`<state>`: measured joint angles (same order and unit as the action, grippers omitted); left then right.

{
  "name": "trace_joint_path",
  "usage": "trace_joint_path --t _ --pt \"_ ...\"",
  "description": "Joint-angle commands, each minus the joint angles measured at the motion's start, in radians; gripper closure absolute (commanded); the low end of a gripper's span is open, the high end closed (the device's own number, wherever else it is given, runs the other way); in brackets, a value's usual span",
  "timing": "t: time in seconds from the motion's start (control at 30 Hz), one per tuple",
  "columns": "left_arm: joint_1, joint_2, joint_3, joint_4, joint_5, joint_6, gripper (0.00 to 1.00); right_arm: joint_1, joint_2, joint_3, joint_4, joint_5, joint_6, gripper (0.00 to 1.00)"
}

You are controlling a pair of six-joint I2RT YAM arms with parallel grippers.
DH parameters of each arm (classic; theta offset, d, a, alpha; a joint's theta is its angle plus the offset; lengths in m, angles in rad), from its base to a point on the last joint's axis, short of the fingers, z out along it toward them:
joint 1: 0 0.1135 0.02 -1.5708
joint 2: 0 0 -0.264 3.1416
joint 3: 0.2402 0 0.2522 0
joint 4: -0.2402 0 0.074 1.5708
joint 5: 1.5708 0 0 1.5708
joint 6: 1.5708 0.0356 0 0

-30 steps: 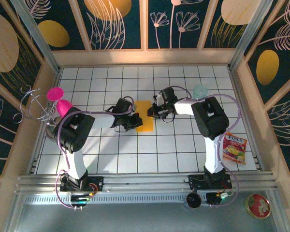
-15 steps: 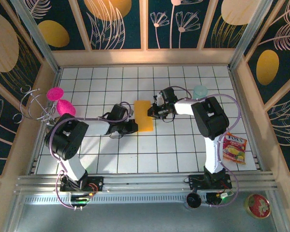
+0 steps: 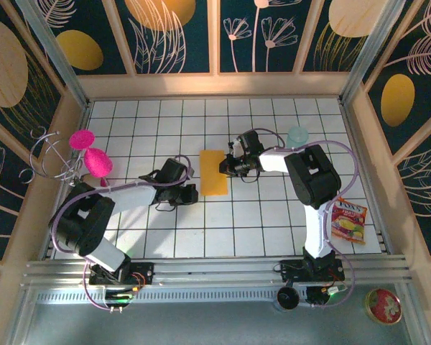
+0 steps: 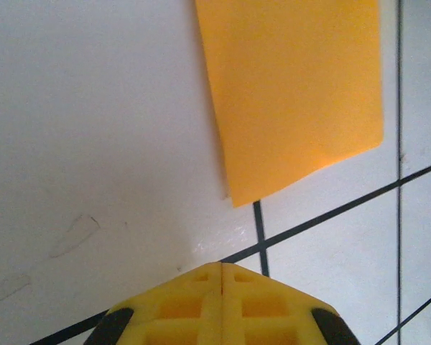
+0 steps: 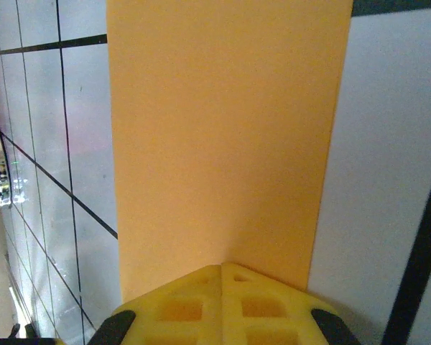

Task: Fold a paper plane with a square sheet of paper (pick it up from the middle)
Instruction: First fold the square sheet of paper in half at the center of the table, then fold the triangle a second time at the center of the table.

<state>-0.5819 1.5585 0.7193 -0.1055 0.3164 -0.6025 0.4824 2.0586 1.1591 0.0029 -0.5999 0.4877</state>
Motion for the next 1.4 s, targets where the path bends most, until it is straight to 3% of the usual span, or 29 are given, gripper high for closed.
trace_joint_path --t 0.0,0.17,0.23,0.37,0.67,0.9,1.37 --pt "-0.004 -0.045 0.032 0.030 -0.088 -0.053 1.00 -0.021 0.051 -0.004 -0.145 0.245 -0.034 1.00" --pt "-0.002 -0.044 0.045 0.182 -0.118 -0.136 0.89 -0.021 -0.086 0.051 -0.015 0.092 0.038 0.93" --pt "-0.001 -0.019 0.061 0.235 -0.098 -0.169 0.80 -0.020 -0.138 0.029 0.032 0.089 0.086 0.87" --pt "0.000 0.048 0.098 0.331 -0.058 -0.225 0.73 -0.024 -0.249 -0.107 0.126 0.114 0.178 0.77" --pt "0.053 0.258 0.247 0.324 -0.012 -0.269 0.70 -0.025 -0.422 -0.395 0.288 0.165 0.320 0.59" --pt "0.088 0.375 0.382 0.288 0.011 -0.268 0.70 -0.014 -0.407 -0.488 0.427 0.123 0.403 0.57" --pt "0.098 0.488 0.483 0.104 -0.062 -0.246 0.71 -0.009 -0.375 -0.464 0.346 0.117 0.414 0.57"
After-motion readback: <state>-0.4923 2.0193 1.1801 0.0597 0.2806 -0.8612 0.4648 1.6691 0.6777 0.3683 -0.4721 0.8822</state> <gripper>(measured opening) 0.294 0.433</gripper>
